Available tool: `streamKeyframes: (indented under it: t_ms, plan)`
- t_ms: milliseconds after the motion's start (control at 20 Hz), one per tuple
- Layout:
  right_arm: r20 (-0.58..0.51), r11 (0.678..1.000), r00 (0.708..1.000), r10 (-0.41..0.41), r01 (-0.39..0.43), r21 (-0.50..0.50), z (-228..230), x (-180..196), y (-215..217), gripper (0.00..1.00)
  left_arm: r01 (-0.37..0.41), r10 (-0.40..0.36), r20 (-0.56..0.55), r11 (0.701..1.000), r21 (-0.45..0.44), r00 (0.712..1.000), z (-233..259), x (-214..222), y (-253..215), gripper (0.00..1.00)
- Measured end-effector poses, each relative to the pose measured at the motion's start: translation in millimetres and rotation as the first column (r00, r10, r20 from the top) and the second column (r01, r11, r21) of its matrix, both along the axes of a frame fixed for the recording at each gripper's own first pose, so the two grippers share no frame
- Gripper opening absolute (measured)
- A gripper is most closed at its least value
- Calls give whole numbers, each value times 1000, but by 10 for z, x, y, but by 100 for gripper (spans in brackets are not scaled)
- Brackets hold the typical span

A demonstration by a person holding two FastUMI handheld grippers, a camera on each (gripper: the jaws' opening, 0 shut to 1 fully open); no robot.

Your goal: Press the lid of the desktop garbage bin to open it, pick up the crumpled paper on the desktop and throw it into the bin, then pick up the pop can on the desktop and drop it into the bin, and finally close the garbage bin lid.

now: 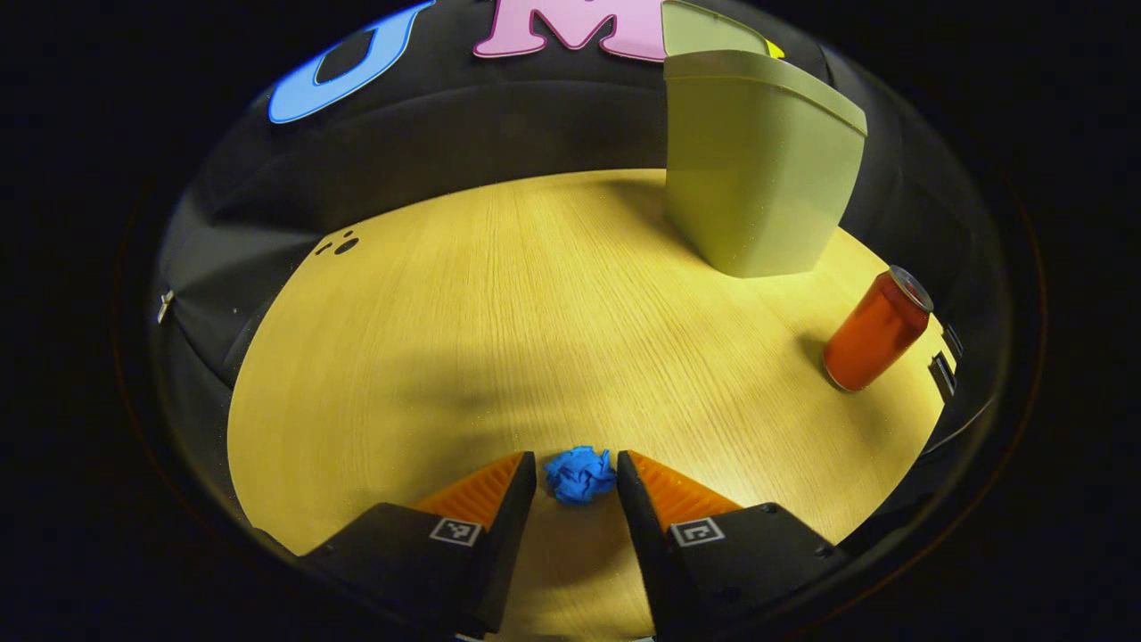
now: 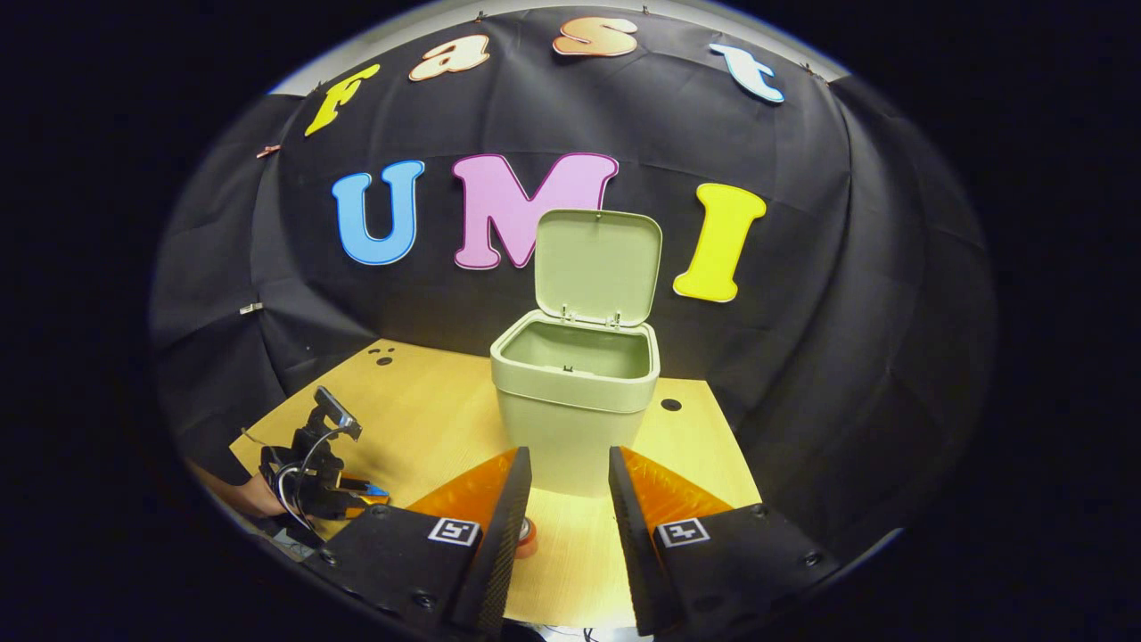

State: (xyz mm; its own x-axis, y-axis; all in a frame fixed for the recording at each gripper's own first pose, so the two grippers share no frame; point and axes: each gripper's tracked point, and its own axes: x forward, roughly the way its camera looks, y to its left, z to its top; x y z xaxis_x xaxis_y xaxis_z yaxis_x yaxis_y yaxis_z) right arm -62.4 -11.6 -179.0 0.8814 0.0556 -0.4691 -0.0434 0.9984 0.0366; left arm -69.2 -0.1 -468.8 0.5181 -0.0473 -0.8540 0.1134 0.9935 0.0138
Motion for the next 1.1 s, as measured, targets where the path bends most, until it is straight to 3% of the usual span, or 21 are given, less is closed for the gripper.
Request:
streamKeyframes:
  t_ms: [100,150,200,300,550,650,700,800,850,1100]
  plan:
    - [-2,1000,1000,-4,4,0,-9,-10,-17,58,0,0,-12,1000,-3,1000,-16,-3,-12,46]
    - [-4,1000,1000,-3,3,0,-9,-9,-20,57,2,-2,-9,1000,-1,1000,2,18,-12,47]
    - [-6,1000,1000,-1,1,0,-17,-17,-19,57,5,-5,-7,1000,-1,1000,20,27,-3,43]
    - [-6,1000,1000,5,-5,4,-20,-11,2,57,12,-12,-10,1000,-13,1000,36,27,-13,45]
    - [2,999,1000,26,-26,24,-39,47,103,59,2,-1,20,999,-37,1000,280,42,-30,41]
    - [5,999,999,41,-41,23,-50,79,158,60,-2,6,65,998,-59,998,527,103,-27,36]
    - [5,998,999,49,-49,27,-57,84,187,60,-4,10,89,997,-71,996,653,143,-47,41]
    - [6,997,998,65,-65,38,-69,109,251,61,-4,17,139,996,-92,990,897,224,-69,37]
    - [6,997,997,71,-71,40,-81,121,264,61,-4,21,166,995,-103,986,1025,269,-89,41]
    - [-3,995,997,82,-82,61,-165,156,298,61,15,35,302,987,-161,953,1732,497,-150,41]
